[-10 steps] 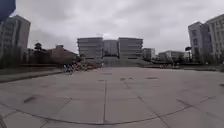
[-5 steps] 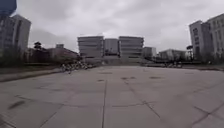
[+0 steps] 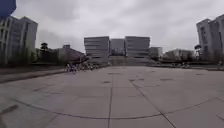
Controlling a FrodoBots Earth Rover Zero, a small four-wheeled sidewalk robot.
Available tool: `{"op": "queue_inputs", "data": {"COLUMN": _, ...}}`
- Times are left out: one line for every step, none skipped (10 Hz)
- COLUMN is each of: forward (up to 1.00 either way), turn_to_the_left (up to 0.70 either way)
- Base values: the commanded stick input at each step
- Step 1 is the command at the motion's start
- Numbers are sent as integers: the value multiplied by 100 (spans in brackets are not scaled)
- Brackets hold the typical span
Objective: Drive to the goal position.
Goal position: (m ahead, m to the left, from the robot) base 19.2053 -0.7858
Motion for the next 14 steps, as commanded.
{"op": "queue_inputs", "data": {"forward": 70, "turn_to_the_left": 2}}
{"op": "queue_inputs", "data": {"forward": 70, "turn_to_the_left": 2}}
{"op": "queue_inputs", "data": {"forward": 70, "turn_to_the_left": 2}}
{"op": "queue_inputs", "data": {"forward": 70, "turn_to_the_left": 2}}
{"op": "queue_inputs", "data": {"forward": 70, "turn_to_the_left": 2}}
{"op": "queue_inputs", "data": {"forward": 70, "turn_to_the_left": 2}}
{"op": "queue_inputs", "data": {"forward": 70, "turn_to_the_left": 2}}
{"op": "queue_inputs", "data": {"forward": 70, "turn_to_the_left": 2}}
{"op": "queue_inputs", "data": {"forward": 70, "turn_to_the_left": 2}}
{"op": "queue_inputs", "data": {"forward": 70, "turn_to_the_left": 2}}
{"op": "queue_inputs", "data": {"forward": 70, "turn_to_the_left": 2}}
{"op": "queue_inputs", "data": {"forward": 70, "turn_to_the_left": 2}}
{"op": "queue_inputs", "data": {"forward": 70, "turn_to_the_left": 2}}
{"op": "queue_inputs", "data": {"forward": 70, "turn_to_the_left": 2}}
